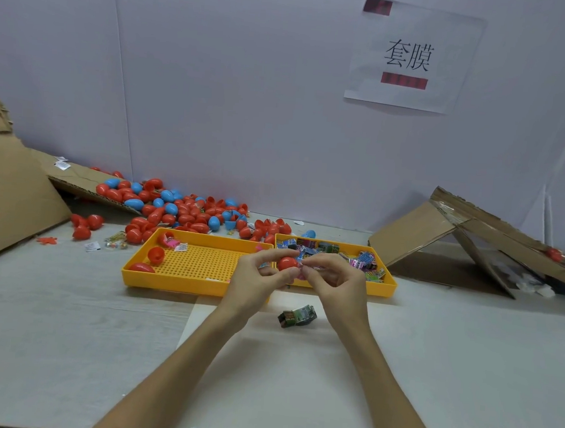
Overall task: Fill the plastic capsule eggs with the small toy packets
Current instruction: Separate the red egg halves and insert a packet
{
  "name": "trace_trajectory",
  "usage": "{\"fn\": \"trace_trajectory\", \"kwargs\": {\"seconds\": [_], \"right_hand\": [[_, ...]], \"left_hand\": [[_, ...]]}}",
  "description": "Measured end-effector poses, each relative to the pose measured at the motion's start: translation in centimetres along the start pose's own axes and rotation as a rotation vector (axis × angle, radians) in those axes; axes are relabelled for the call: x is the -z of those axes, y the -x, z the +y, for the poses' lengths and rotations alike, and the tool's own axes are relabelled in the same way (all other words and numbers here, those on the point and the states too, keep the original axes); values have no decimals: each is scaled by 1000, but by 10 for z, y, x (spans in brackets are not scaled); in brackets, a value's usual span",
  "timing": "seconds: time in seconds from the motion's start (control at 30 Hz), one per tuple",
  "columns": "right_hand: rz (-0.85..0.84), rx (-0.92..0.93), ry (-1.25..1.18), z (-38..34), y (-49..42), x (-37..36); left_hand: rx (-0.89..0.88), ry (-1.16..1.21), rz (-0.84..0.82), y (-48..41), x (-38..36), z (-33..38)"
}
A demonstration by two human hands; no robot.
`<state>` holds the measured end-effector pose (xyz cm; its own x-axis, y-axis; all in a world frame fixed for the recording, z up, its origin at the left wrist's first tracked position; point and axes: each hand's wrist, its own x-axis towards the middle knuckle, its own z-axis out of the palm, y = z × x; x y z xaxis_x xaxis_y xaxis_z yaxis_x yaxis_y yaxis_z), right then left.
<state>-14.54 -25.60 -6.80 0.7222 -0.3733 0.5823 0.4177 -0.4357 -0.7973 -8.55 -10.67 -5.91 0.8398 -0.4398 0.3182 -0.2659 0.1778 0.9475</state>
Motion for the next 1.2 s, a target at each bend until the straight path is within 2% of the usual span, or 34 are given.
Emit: {"fn": "trace_trajectory", "kwargs": {"seconds": [0.4, 1.2], "right_hand": [[-15, 16, 22, -1, 1, 0], [-34, 9, 96, -3, 3, -1]], "left_hand": [[23, -13, -11, -1, 1, -3], [-54, -197, 14, -2, 3, -5]]}}
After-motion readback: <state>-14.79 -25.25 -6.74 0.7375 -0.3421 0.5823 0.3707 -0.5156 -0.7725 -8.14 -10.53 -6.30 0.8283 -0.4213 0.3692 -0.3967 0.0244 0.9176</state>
